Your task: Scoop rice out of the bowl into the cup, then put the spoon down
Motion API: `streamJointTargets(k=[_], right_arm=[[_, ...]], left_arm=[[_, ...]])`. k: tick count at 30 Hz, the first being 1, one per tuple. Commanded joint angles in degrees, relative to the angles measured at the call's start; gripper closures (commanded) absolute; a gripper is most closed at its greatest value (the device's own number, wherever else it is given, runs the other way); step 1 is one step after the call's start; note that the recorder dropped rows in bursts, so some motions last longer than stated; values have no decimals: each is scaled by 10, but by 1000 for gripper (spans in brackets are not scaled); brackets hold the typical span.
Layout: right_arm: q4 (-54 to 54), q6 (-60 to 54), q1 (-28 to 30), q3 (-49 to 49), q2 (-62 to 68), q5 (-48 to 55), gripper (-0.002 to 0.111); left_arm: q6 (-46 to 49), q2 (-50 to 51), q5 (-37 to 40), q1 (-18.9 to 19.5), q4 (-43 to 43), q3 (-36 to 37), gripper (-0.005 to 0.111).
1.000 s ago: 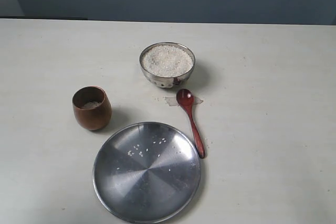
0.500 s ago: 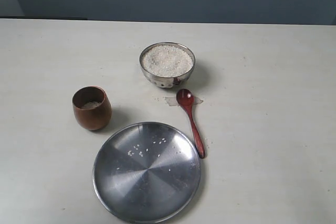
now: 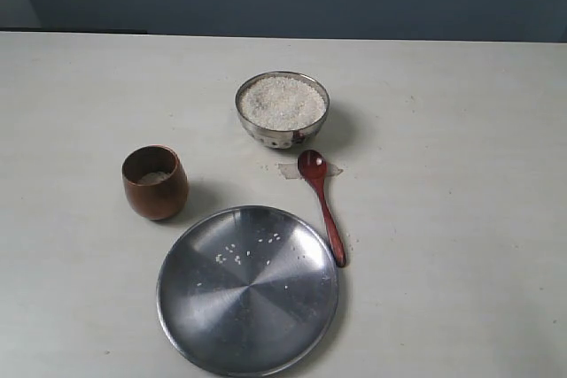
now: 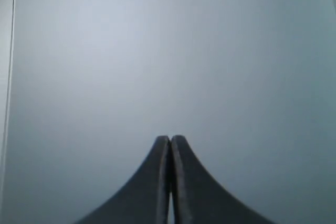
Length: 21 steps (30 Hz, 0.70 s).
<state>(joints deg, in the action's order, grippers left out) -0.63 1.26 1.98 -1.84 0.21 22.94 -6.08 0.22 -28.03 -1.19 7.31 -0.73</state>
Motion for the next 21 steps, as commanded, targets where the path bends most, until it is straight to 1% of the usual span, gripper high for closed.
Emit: streamJointTargets(k=[1, 2, 4, 5, 9, 14, 16, 21], right_arm=[[0, 1, 3, -2, -2, -3, 108], [0, 1, 3, -2, -2, -3, 108], [0, 1, 3, -2, -2, -3, 108], [0, 1, 3, -2, -2, -3, 108], [0, 1, 3, -2, -2, -3, 108], [0, 1, 3, -2, -2, -4, 108], [0, 1, 3, -2, -2, -4, 108], [0, 1, 3, -2, -2, -4, 108]], left_arm=[[-111, -2, 163, 2, 18, -63, 106], [-111, -2, 228, 2, 17, -80, 106], [-111, 6, 326, 2, 17, -119, 106], [-111, 15, 351, 2, 17, -135, 106], [-111, 70, 402, 2, 8, -183, 106], [-98, 167, 514, -1, 1, -251, 106], [-72, 212, 556, -1, -7, -280, 106], [24, 320, 647, -1, -36, -353, 106]])
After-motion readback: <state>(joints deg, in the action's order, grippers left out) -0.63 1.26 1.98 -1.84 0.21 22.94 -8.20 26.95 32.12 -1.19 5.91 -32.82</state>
